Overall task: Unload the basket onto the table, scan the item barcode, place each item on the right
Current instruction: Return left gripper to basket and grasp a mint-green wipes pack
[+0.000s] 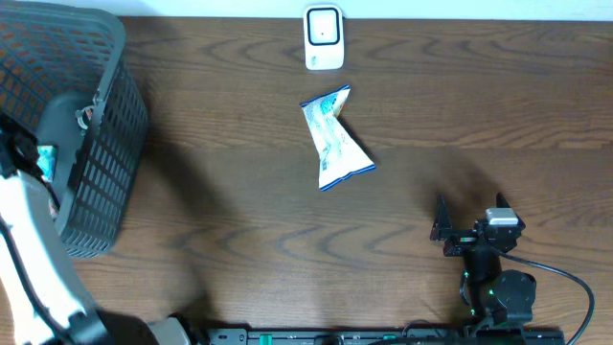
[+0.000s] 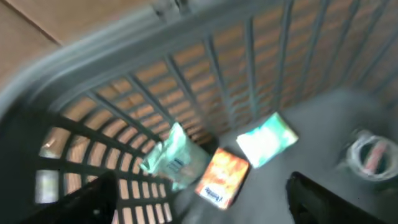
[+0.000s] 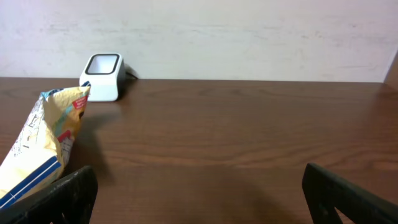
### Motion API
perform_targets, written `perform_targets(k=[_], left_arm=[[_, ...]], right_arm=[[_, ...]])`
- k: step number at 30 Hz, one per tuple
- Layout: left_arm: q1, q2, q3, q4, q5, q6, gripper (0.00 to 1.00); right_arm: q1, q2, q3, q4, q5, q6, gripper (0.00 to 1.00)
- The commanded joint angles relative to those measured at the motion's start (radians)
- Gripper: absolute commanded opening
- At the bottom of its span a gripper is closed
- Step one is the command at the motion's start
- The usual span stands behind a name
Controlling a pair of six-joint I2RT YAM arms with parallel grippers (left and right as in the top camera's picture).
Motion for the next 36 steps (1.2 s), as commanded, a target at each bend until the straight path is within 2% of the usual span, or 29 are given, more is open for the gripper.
perform_targets(k=[1, 7, 11, 15, 17, 25, 32, 34, 36], left_arm=[[0.034, 0.101, -0.013, -0.015, -0.001, 0.081, 0.88], [0.092, 0.249, -0.013, -0.078, -0.001, 0.112, 0.87], [0.132, 0.313, -0.013, -0.077, -0.001, 0.209, 0.86], [0.16, 0.335, -0.013, -0.074, 0.0, 0.304, 0.78], [0.172, 0.349, -0.013, -0.072, 0.0, 0.357, 0.78], [0.184, 0.388, -0.013, -0.005, 0.0, 0.514, 0.78], [0.223, 0.407, -0.013, 0.073, 0.002, 0.57, 0.78], [0.242, 0.409, -0.013, 0.071, 0.052, 0.57, 0.72], [0.264, 0.411, -0.013, 0.056, 0.148, 0.569, 0.72]], right_arm=[[0.003, -0.004, -0.003, -0.003, 0.001, 0.011, 0.99], [0.003, -0.004, -0.003, -0.003, 0.001, 0.011, 0.99], [0.003, -0.004, -0.003, -0.003, 0.001, 0.011, 0.99], [0.003, -0.004, -0.003, -0.003, 0.001, 0.011, 0.99], [0.003, -0.004, -0.003, -0.003, 0.001, 0.011, 0.99], [0.003, -0.004, -0.003, -0.003, 0.001, 0.011, 0.99], [0.003, -0.004, -0.003, -0.003, 0.001, 0.011, 0.99], [0.003, -0.004, -0.003, -0.003, 0.001, 0.011, 0.99], [0.003, -0.004, -0.003, -0.003, 0.001, 0.011, 0.99]])
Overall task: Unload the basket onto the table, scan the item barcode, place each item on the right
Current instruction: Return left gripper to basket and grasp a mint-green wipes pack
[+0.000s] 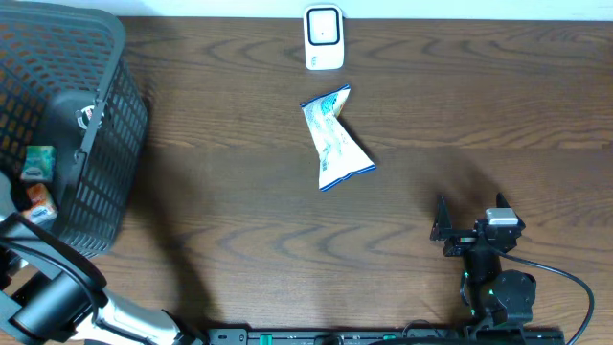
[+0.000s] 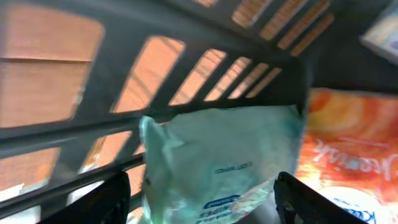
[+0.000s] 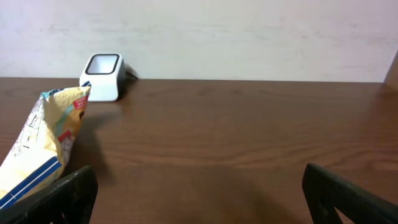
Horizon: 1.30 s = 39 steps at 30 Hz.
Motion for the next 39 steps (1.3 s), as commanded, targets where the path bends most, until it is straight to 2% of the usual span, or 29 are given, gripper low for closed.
perform_targets(k=[1, 6, 8, 9, 11, 14, 20, 24, 25, 30, 35, 39], left_arm=[[0.055, 0.023, -0.005, -0.023, 0.199, 0.019, 0.72], [0.082, 0.046, -0.016, -0.039, 0.273, 0.013, 0.7], [0.082, 0.051, -0.024, -0.038, 0.274, 0.013, 0.64], [0.082, 0.052, -0.026, -0.037, 0.274, 0.013, 0.48], [0.082, 0.052, -0.025, -0.034, 0.281, 0.013, 0.34], [0.082, 0.05, -0.026, -0.039, 0.335, -0.004, 0.08], [0.071, 0.008, -0.024, -0.049, 0.44, -0.049, 0.07], [0.044, -0.127, -0.009, -0.016, 0.65, -0.07, 0.07], [0.039, -0.154, -0.009, 0.005, 0.672, -0.101, 0.07], [-0.006, -0.398, -0.009, 0.188, 0.692, -0.406, 0.07], [-0.093, -0.587, -0.009, 0.269, 0.692, -0.518, 0.07], [-0.26, -0.675, -0.009, 0.315, 0.693, -0.678, 0.07]], right_arm=[[0.003, -0.004, -0.003, -0.003, 0.001, 0.011, 0.99], [0.003, -0.004, -0.003, -0.003, 0.001, 0.011, 0.99], [0.003, -0.004, -0.003, -0.003, 0.001, 0.011, 0.99], [0.003, -0.004, -0.003, -0.003, 0.001, 0.011, 0.99], [0.003, -0.004, -0.003, -0.003, 0.001, 0.011, 0.99], [0.003, -0.004, -0.003, -0.003, 0.001, 0.011, 0.99], [0.003, -0.004, -0.003, -0.003, 0.001, 0.011, 0.99], [0.003, -0.004, -0.003, -0.003, 0.001, 0.011, 0.99], [0.003, -0.004, -0.003, -0.003, 0.001, 0.011, 0.99], [0.003, -0.004, -0.003, -0.003, 0.001, 0.011, 0.99], [0.003, -0.004, -0.003, -0.003, 0.001, 0.011, 0.99], [0.003, -0.004, -0.003, -0.003, 0.001, 0.011, 0.99]])
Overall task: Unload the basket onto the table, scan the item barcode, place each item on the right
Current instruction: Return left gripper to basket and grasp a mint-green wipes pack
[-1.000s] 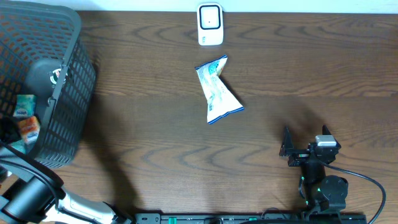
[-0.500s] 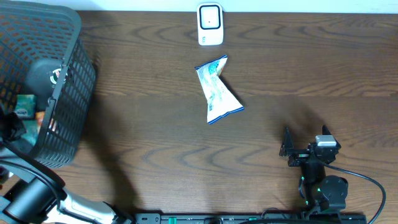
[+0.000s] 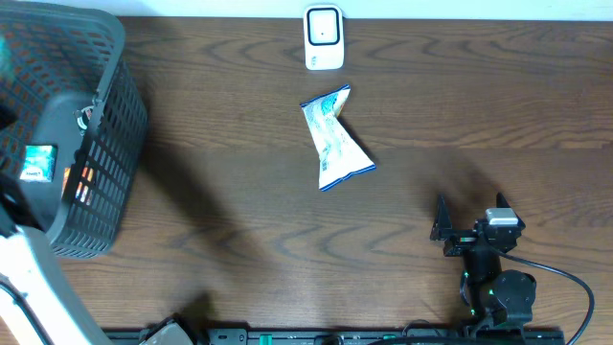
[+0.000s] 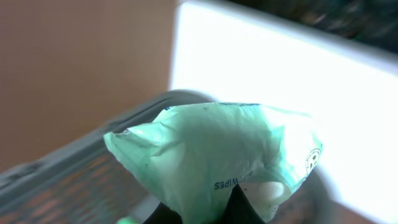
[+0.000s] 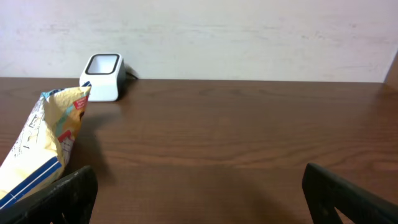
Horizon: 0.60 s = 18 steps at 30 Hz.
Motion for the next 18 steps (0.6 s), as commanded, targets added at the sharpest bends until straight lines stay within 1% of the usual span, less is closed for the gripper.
perform_targets(k=[1, 7, 10, 12, 14, 16, 18], left_arm=[[-0.16, -0.043, 0.014, 0.01, 0.018, -0.16, 0.07], [-0.461, -0.002, 0.014, 0.006, 0.017, -0.16, 0.07], [-0.623, 0.069, 0.014, 0.003, 0.016, -0.16, 0.07], [-0.725, 0.147, 0.014, 0.001, 0.016, -0.16, 0.07], [-0.782, 0.206, 0.014, -0.006, 0.016, -0.16, 0.07], [-0.859, 0.313, 0.014, -0.01, 0.015, -0.159, 0.07], [-0.898, 0.389, 0.014, -0.01, 0.004, -0.159, 0.07]], right_arm=[[0.003, -0.004, -0.003, -0.003, 0.001, 0.011, 0.99], [0.003, -0.004, -0.003, -0.003, 0.001, 0.011, 0.99], [0.003, -0.004, -0.003, -0.003, 0.001, 0.011, 0.99], [0.003, -0.004, -0.003, -0.003, 0.001, 0.011, 0.99], [0.003, -0.004, -0.003, -0.003, 0.001, 0.011, 0.99], [0.003, -0.004, -0.003, -0.003, 0.001, 0.011, 0.99], [0.003, -0.004, -0.003, -0.003, 0.001, 0.011, 0.99]])
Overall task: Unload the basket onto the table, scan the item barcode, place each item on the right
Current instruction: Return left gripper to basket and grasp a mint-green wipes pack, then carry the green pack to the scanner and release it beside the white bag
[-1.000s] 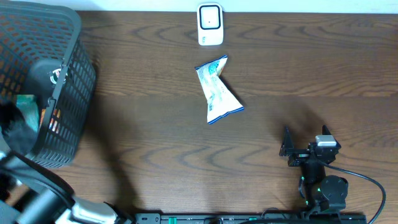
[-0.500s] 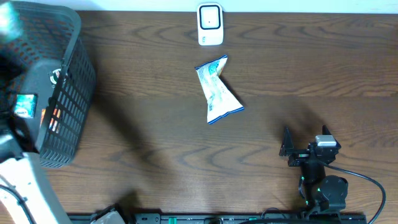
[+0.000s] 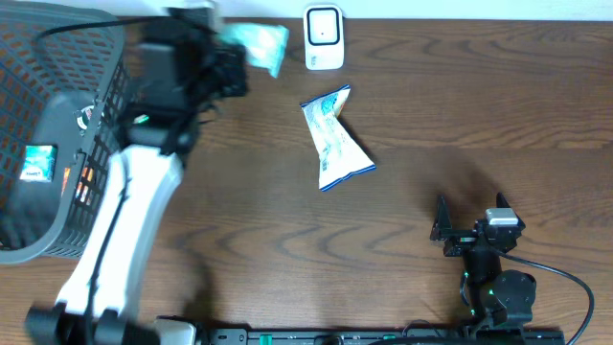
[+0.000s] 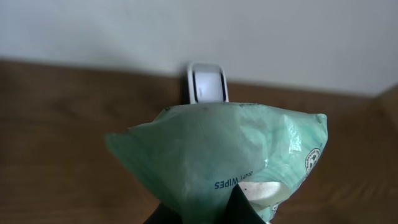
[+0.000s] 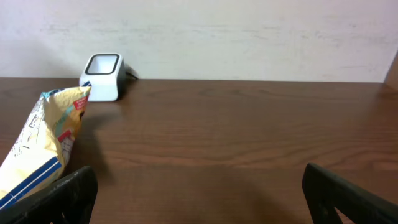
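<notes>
My left gripper (image 3: 236,65) is shut on a pale green pack of wipes (image 3: 261,42), held above the table's far edge just left of the white barcode scanner (image 3: 324,36). From the left wrist, the wipes pack (image 4: 219,154) fills the middle, pinched in that gripper (image 4: 203,210), with the scanner (image 4: 205,81) straight behind it by the wall. Near the front right my right gripper (image 3: 468,226) rests open on the table, nothing between its fingers (image 5: 69,194).
A grey mesh basket (image 3: 107,115) stands at the left with other small packs inside. A white and blue snack bag (image 3: 334,137) lies in the middle of the table, below the scanner; the right wrist sees that snack bag (image 5: 45,140) at its left.
My left gripper, holding the green wipes, was over the basket at the far left. It now holds them near the scanner at the table's far edge. The right arm is unchanged.
My left gripper stood open above the packs in the basket, then open close around the green wipes pack. Then it was shut on the pack and lifted above the basket. Now the pack is beside the scanner. The right gripper stayed still throughout.
</notes>
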### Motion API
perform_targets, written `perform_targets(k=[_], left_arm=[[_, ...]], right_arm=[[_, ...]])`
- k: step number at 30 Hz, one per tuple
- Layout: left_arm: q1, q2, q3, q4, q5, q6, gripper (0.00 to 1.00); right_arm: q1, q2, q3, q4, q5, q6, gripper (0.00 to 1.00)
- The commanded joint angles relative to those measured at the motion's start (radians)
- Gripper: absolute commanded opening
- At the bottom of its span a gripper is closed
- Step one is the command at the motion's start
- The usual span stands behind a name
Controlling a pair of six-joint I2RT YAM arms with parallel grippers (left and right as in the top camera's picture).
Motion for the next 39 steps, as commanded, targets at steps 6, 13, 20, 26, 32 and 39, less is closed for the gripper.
perform_targets(k=[6, 13, 20, 26, 32, 39], left_arm=[[-0.137, 0.34, 0.013, -0.059, -0.127, -0.004, 0.07], [-0.204, 0.441, 0.013, -0.103, -0.127, -0.043, 0.07], [-0.294, 0.447, 0.013, -0.002, -0.136, -0.045, 0.07], [-0.261, 0.441, 0.014, -0.019, -0.266, -0.018, 0.08], [-0.204, 0.436, 0.014, -0.111, -0.306, -0.019, 0.08], [-0.205, 0.43, 0.014, -0.115, -0.306, -0.019, 0.76]], right_arm=[[0.003, -0.004, -0.003, -0.003, 0.001, 0.011, 0.99], [0.003, -0.004, -0.003, -0.003, 0.001, 0.011, 0.99], [0.003, -0.004, -0.003, -0.003, 0.001, 0.011, 0.99], [0.003, -0.004, -0.003, -0.003, 0.001, 0.011, 0.99], [0.003, -0.004, -0.003, -0.003, 0.001, 0.011, 0.99], [0.003, -0.004, -0.003, -0.003, 0.001, 0.011, 0.99]])
